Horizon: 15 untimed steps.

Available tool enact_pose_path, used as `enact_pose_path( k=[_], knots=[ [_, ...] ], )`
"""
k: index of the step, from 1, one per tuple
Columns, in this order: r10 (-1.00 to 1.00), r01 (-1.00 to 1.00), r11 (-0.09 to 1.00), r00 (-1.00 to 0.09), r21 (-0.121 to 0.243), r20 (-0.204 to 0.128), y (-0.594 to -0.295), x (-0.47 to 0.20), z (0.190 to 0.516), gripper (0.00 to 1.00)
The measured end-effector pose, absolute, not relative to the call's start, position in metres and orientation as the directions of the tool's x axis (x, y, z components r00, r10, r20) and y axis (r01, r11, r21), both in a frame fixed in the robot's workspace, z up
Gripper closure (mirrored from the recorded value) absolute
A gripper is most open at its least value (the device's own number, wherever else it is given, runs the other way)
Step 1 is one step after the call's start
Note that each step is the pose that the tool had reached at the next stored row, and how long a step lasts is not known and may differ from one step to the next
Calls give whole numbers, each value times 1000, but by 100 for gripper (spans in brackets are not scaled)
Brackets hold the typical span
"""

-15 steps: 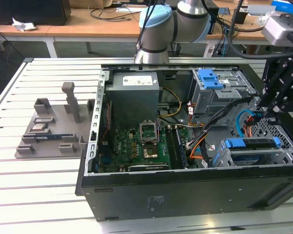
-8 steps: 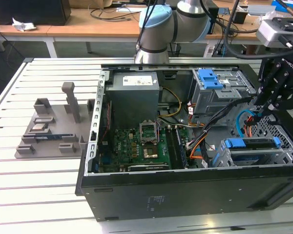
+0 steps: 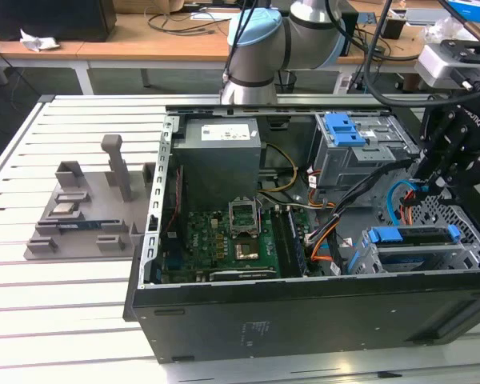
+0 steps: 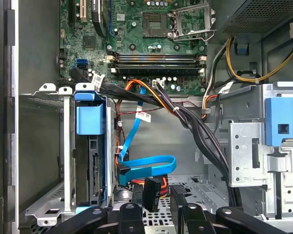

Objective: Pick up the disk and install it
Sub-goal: 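Insert the first disk wire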

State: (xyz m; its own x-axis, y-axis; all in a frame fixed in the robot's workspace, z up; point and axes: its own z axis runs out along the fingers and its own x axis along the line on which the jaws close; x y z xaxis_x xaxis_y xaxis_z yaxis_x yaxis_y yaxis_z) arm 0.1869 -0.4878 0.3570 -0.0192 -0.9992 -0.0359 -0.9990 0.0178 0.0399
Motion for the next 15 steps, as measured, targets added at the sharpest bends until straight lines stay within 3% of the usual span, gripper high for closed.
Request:
enact_pose_path(
  k=[4, 5, 6, 15],
  knots=[
    [-999, -999, 18, -19, 40, -35, -488, 187, 357, 65],
    [-999, -999, 18, -19, 40, -35, -488, 187, 357, 78],
    [-999, -999, 18, -19, 40, -35, -488, 187, 357, 83],
    [-999, -999, 18, -19, 40, -28, -497, 187, 357, 83]
  ],
)
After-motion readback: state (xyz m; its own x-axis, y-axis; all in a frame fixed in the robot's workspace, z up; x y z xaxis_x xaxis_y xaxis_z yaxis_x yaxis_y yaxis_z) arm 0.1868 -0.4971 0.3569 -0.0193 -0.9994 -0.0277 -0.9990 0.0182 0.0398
